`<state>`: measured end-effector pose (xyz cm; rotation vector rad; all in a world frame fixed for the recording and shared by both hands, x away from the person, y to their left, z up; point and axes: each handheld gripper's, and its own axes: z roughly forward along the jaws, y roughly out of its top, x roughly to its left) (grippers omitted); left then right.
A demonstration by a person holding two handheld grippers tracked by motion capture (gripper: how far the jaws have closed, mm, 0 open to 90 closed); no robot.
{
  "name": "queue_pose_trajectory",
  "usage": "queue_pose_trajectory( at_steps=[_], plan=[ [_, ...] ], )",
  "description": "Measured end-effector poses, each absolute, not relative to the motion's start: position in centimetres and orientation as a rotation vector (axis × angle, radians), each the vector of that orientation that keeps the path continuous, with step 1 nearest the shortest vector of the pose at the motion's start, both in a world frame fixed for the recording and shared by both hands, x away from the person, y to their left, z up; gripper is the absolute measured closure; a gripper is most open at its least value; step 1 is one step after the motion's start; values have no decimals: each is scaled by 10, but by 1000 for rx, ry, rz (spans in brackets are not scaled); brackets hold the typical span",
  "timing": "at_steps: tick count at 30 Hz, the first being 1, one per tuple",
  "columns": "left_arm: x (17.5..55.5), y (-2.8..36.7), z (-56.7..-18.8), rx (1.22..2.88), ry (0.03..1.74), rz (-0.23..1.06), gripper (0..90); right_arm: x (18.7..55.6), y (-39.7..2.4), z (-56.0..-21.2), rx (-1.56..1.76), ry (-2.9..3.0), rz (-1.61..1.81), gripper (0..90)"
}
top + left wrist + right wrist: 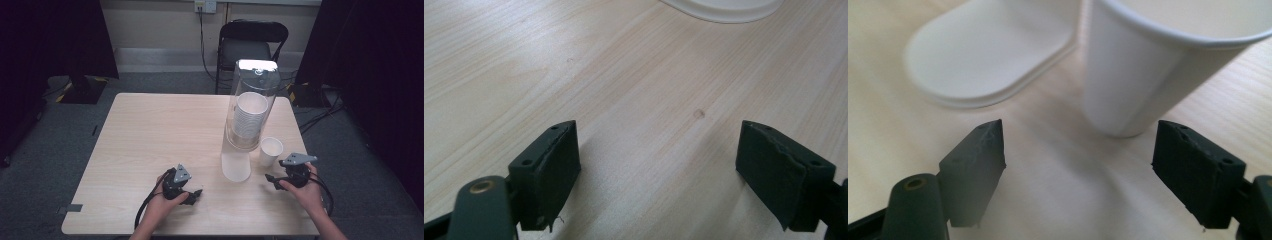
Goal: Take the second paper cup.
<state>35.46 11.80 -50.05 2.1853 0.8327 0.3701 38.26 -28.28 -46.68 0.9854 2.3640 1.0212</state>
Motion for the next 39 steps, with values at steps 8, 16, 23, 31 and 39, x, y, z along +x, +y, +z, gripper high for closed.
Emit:
queue_pose_trajectory(
  at_steps=[8, 16, 23, 31, 39],
  plan=[
    [355, 118, -501, 2185, 832, 371, 173, 371, -245, -449, 890, 2394, 1196, 170],
    [355, 118, -500, 2189, 833, 371, 173, 389, -218, -434, 883, 2313, 1342, 190],
    [354, 118, -501, 2181, 840, 365, 172, 409, -207, -423, 898, 2256, 1396, 199],
    [354, 118, -500, 2192, 842, 369, 170, 417, -187, -411, 819, 2193, 1417, 258],
    [354, 118, -500, 2190, 845, 364, 169, 416, -185, -416, 856, 2130, 1433, 352]
  ],
)
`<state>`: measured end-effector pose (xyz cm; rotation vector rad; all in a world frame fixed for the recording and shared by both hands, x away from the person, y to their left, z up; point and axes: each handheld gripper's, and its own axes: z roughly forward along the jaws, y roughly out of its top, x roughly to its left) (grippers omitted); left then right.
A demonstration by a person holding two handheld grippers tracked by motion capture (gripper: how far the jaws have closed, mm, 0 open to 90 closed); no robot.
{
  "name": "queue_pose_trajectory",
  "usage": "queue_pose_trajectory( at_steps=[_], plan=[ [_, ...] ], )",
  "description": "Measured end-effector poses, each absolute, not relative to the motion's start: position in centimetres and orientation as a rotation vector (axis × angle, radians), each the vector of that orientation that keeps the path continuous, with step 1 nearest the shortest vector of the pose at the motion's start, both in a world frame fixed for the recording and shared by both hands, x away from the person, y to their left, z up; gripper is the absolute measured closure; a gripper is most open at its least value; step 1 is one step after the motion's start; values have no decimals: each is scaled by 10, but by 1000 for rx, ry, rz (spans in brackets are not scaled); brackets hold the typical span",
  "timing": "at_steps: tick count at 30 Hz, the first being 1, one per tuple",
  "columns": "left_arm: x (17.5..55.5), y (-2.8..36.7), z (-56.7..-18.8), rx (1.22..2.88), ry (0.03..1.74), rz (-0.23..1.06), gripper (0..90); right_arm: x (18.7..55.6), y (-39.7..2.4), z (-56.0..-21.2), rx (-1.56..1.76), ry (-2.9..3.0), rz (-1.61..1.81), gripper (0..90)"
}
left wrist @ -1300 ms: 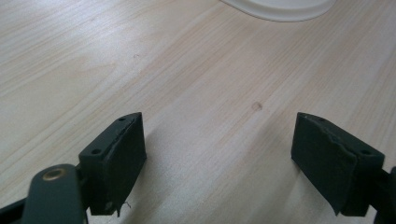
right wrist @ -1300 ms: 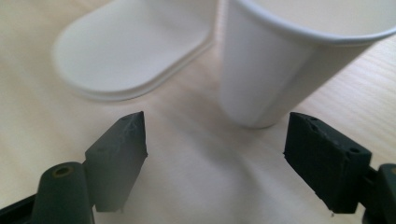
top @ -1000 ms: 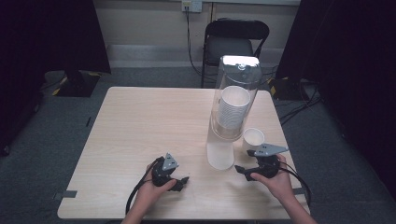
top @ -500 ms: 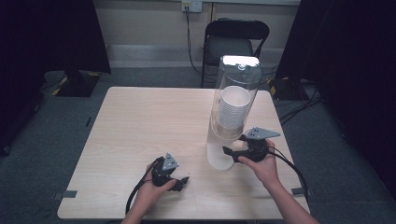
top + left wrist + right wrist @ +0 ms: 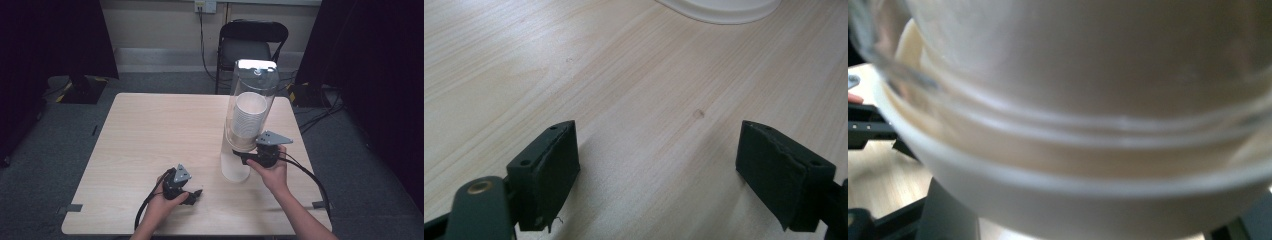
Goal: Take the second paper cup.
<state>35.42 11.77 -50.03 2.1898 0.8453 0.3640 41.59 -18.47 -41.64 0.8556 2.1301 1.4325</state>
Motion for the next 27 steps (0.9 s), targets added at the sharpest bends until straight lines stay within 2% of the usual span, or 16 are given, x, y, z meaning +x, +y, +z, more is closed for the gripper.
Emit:
queue_pose_trajectory(
  at_steps=[6, 10, 12, 16, 27],
  plan=[
    [354, 118, -501, 2180, 841, 359, 169, 413, -181, -428, 877, 2133, 1390, 374],
    [354, 118, -500, 2189, 845, 362, 168, 407, -182, -481, 942, 2324, 1187, 374],
    [354, 118, -500, 2191, 844, 360, 166, 401, -184, -496, 987, 2298, 1237, 371],
    [355, 117, -500, 2198, 844, 357, 160, 404, -188, -475, 948, 2336, 1219, 364],
    [355, 118, -500, 2200, 840, 366, 157, 382, -213, -484, 929, 2375, 1226, 353]
  ],
)
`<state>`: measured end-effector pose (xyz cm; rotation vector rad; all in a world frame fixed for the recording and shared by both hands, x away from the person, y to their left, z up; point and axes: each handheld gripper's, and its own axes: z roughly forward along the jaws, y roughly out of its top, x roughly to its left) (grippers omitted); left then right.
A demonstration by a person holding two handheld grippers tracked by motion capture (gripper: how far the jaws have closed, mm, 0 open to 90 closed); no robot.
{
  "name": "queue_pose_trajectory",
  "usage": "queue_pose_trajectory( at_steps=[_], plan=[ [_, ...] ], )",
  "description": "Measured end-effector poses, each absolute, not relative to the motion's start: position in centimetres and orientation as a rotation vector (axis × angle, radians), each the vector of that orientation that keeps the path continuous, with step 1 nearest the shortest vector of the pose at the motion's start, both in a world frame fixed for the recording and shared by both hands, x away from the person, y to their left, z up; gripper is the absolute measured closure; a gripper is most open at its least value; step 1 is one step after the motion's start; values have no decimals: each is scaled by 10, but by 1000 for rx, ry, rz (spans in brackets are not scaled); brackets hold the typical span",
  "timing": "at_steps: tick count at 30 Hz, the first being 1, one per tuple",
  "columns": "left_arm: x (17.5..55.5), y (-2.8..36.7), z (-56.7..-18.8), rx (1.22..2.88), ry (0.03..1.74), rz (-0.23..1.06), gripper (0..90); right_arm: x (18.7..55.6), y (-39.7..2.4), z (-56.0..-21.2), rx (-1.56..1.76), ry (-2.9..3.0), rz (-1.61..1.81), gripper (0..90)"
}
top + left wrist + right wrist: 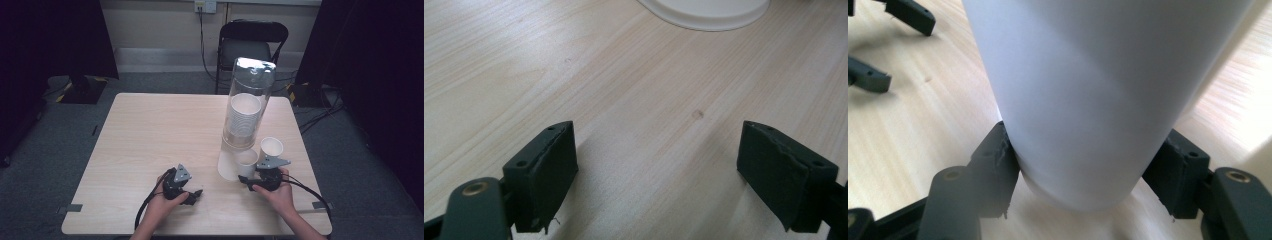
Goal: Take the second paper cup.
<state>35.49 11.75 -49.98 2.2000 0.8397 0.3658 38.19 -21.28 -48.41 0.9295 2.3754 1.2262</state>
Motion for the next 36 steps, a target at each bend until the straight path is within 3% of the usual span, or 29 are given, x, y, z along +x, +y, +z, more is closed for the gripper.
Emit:
queue_pose_trajectory(
  at_steps=[8, 22, 28, 36],
  plan=[
    [355, 117, -500, 2196, 844, 360, 158, 373, -245, -491, 945, 2368, 1167, 347],
    [355, 117, -500, 2197, 844, 359, 157, 375, -253, -499, 940, 2398, 1085, 325],
    [355, 117, -500, 2197, 844, 359, 157, 375, -256, -499, 959, 2406, 1083, 227],
    [355, 117, -500, 2197, 845, 359, 157, 371, -258, -497, 954, 2422, 1085, 191]
  ],
)
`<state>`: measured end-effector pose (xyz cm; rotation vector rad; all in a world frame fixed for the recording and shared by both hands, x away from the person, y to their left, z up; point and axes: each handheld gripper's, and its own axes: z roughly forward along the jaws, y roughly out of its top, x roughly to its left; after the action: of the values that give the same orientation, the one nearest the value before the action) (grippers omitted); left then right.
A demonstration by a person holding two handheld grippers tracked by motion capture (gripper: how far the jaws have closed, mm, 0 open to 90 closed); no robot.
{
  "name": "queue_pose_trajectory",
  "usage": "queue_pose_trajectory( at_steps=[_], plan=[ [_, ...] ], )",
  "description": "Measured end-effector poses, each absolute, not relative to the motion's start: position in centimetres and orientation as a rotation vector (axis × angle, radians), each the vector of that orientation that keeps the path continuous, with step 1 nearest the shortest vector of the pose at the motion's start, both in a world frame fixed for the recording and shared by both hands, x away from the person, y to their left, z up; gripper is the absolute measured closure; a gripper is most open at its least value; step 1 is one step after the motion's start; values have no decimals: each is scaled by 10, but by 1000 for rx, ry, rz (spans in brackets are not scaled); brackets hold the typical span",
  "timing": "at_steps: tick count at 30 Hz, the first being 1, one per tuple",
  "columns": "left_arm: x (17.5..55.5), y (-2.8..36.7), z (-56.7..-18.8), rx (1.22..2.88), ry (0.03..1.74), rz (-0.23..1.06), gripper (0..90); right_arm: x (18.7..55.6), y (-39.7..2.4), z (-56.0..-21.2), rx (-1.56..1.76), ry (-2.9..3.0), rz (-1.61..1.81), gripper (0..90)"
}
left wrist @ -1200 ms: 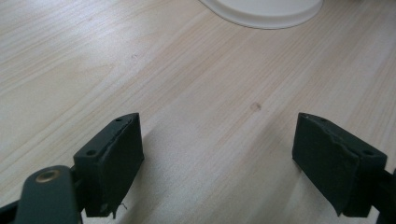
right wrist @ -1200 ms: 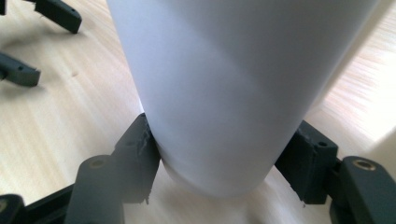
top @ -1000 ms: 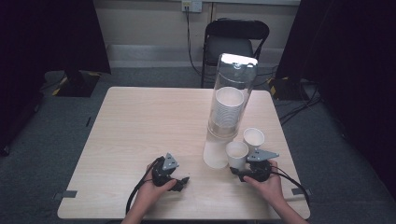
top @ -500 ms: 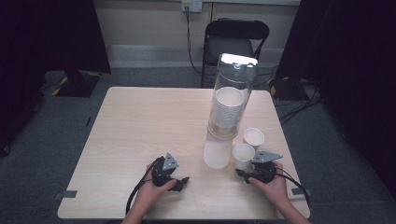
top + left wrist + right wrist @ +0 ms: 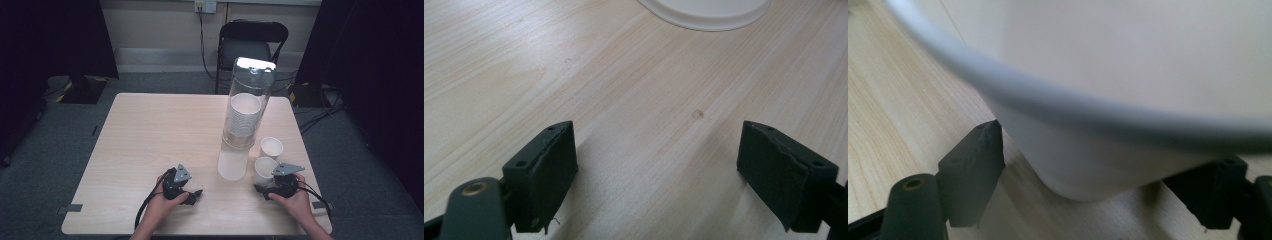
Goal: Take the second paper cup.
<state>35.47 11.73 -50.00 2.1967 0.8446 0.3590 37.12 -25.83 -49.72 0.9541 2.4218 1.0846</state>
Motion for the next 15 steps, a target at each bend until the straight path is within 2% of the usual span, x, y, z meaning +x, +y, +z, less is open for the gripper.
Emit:
queue_pose_trajectory(
  at_steps=[15],
  plan=[
    [355, 117, -501, 2180, 839, 356, 157, 354, -286, -489, 1000, 2418, 1119, 177]
  ],
)
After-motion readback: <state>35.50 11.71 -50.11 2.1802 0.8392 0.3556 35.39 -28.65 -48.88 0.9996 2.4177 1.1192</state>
